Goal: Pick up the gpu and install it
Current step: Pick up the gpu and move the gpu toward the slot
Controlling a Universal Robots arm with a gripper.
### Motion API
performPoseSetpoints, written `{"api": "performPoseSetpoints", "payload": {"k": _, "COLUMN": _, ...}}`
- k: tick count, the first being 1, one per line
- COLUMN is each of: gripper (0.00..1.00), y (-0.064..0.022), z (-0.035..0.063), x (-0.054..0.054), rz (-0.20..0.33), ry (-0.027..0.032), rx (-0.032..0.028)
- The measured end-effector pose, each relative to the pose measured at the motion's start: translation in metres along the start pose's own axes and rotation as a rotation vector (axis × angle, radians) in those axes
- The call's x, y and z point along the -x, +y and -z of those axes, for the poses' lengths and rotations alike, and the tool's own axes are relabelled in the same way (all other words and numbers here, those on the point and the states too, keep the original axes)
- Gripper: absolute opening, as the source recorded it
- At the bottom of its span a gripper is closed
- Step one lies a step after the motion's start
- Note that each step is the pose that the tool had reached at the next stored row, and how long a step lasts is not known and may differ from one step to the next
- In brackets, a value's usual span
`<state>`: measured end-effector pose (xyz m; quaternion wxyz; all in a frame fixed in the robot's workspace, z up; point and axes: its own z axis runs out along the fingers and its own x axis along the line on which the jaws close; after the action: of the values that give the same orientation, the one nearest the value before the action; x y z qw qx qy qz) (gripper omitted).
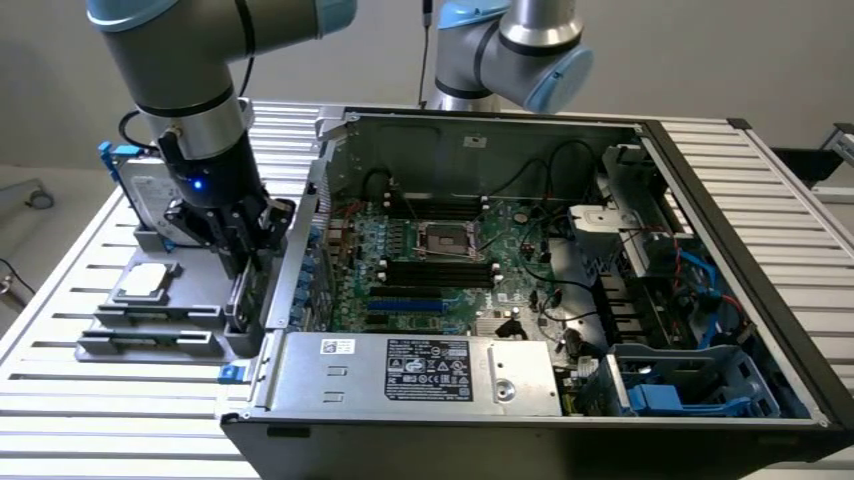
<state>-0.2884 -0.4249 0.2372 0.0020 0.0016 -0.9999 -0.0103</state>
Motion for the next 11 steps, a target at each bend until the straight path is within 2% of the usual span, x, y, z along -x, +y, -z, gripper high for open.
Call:
{"api": "performPoseSetpoints", "payload": {"k": 7, "gripper": 0.26, "y": 0.0001, "z": 0.0007, "x": -0.0005, "rz": -0.003, "ry": -0.0007, "rx": 0.0007}}
{"api": "performPoseSetpoints", "payload": {"k": 11, "gripper": 0.26, "y": 0.0007, "z": 0.006, "x": -0.0005, "rz": -0.003, "ry": -0.0003, "rx": 0.0002}}
